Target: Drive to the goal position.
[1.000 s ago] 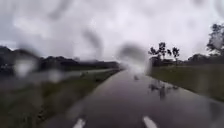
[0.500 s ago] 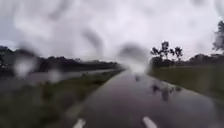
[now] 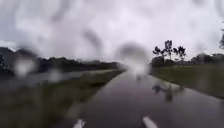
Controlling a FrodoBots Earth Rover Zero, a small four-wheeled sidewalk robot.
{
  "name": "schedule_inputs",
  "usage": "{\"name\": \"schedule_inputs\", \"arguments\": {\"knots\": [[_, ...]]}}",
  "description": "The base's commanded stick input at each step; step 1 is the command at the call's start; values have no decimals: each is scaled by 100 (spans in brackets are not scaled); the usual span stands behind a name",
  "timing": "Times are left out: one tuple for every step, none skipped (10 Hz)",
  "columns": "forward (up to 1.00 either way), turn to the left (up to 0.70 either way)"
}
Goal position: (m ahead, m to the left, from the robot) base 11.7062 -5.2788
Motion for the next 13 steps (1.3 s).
{"name": "schedule_inputs", "arguments": {"knots": [[85,0],[85,0],[85,0],[85,-2],[85,-19],[85,-19],[85,-3],[85,0],[85,0],[85,0],[85,0],[85,0],[85,0]]}}
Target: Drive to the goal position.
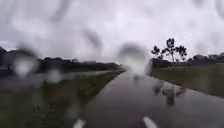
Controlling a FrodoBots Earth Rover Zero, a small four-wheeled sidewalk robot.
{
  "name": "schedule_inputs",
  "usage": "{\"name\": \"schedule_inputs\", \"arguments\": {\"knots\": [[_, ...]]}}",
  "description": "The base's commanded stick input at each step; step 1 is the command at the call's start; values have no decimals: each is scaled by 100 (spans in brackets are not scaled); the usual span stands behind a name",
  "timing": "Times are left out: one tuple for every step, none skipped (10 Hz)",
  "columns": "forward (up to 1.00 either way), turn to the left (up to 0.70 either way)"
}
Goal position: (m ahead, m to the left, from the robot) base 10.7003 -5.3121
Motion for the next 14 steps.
{"name": "schedule_inputs", "arguments": {"knots": [[85,-3],[85,-22],[85,-34],[85,-34],[85,-34],[85,-34],[85,-34],[85,-29],[85,-12],[85,0],[85,0],[85,0],[85,0],[85,0]]}}
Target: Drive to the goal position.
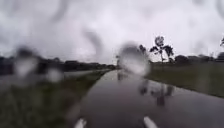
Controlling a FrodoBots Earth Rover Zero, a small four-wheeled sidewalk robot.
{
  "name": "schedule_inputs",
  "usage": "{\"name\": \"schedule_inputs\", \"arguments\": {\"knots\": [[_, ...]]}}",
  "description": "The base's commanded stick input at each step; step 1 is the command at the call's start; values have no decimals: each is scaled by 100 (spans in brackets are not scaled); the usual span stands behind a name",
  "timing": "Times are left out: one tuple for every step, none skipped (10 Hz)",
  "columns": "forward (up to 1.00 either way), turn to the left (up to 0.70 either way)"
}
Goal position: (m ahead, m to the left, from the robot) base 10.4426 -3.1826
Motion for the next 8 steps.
{"name": "schedule_inputs", "arguments": {"knots": [[85,0],[85,0],[85,0],[85,0],[85,0],[85,0],[85,0],[85,0]]}}
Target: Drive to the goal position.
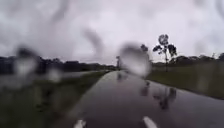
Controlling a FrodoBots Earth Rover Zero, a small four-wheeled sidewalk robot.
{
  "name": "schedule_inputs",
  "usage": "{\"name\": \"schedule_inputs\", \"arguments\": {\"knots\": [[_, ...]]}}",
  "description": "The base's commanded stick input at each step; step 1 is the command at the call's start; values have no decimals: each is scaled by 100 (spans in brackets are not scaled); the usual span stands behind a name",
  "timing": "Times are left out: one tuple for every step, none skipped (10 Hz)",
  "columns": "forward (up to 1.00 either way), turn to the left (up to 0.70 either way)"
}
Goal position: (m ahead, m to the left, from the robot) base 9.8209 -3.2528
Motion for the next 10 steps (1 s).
{"name": "schedule_inputs", "arguments": {"knots": [[85,0],[85,0],[85,0],[85,0],[85,0],[85,0],[85,0],[85,0],[85,0],[85,0]]}}
